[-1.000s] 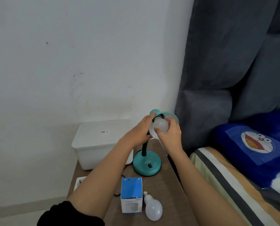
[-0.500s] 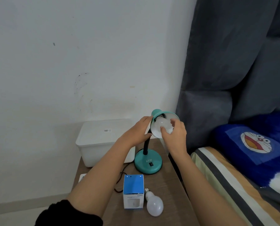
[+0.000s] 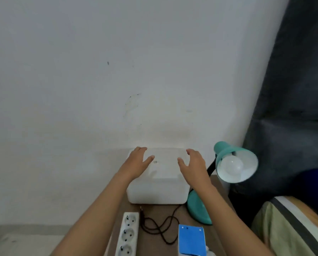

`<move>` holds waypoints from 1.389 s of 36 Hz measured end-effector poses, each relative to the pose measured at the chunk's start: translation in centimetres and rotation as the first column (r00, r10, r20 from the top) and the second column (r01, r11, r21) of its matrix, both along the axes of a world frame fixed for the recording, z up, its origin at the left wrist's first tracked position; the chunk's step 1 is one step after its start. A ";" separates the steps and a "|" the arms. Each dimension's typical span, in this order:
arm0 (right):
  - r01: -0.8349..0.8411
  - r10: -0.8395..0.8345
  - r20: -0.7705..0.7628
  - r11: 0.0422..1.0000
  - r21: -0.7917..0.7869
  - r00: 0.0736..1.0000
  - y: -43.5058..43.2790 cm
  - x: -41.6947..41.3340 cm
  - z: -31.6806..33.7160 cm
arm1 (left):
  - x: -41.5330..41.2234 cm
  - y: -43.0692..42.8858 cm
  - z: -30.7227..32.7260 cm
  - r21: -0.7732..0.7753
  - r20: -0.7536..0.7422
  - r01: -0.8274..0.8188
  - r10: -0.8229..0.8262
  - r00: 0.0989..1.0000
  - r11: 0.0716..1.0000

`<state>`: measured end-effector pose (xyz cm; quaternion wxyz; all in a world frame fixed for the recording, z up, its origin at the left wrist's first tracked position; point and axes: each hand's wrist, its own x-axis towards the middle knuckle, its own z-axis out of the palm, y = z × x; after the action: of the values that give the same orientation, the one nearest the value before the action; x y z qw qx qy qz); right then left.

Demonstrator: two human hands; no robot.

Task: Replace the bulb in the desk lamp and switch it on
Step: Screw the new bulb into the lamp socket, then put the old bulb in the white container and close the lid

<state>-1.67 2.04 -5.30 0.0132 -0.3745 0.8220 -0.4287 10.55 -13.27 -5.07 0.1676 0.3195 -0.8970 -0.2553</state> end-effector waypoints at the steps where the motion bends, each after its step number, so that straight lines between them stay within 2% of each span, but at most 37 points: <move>1: -0.005 0.003 0.037 0.998 0.066 0.999 -0.6 -0.5 -0.9 | 0.3 -0.9 -0.8 0.023 0.014 -0.040 0.039 0.999 0.999; 3: -0.009 -0.007 0.111 0.989 0.151 0.994 -1.4 -1.4 -2.6 | 0.7 -2.4 -2.3 0.081 0.036 -0.118 0.115 0.993 0.990; 7: 0.020 -0.068 0.248 0.981 0.192 0.966 -2.5 -3.5 -5.3 | 1.1 -4.5 -5.3 0.227 0.015 -0.203 0.205 0.979 0.953; 10: 0.044 -0.089 0.333 0.989 0.141 0.939 -3.2 -4.3 -6.3 | 1.0 -5.1 -6.8 0.321 -0.102 -0.205 0.249 0.963 0.925; 13: 0.070 -0.100 0.358 0.993 0.095 0.928 -3.9 -4.6 -6.6 | 0.7 -5.5 -7.2 0.504 -0.239 -0.200 0.359 0.902 0.840; 21: 0.128 -0.136 0.421 0.991 0.047 0.897 -4.6 -4.4 -5.3 | 0.2 -6.2 -6.7 0.627 -0.277 -0.176 0.428 0.860 0.759; 26: 0.129 -0.104 0.415 0.991 -0.033 0.904 -4.5 -3.7 -3.8 | 0.8 -6.3 -5.5 0.637 -0.288 -0.161 0.426 0.858 0.754; 36: 0.108 -0.025 0.353 0.970 -0.219 0.935 -1.6 1.1 3.1 | 5.2 -3.1 2.2 0.561 -0.476 -0.105 0.423 0.771 0.821; 43: 0.110 -0.023 0.249 0.933 -0.342 0.968 4.4 5.8 9.7 | 9.5 2.3 8.8 0.456 -0.622 0.002 0.317 0.716 0.890; 46: 0.124 -0.045 0.220 0.925 -0.360 0.974 7.9 7.6 11.3 | 11.0 5.2 9.9 0.426 -0.643 0.029 0.281 0.713 0.904; 50: 0.175 -0.077 0.255 0.905 -0.387 0.964 12.8 9.8 11.2 | 12.6 9.8 9.7 0.432 -0.634 0.039 0.273 0.723 0.901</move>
<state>8.15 14.81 5.85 0.0039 -0.2616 0.7305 -0.6309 23.12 -3.45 4.62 0.4285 0.2890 -0.6741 -0.5277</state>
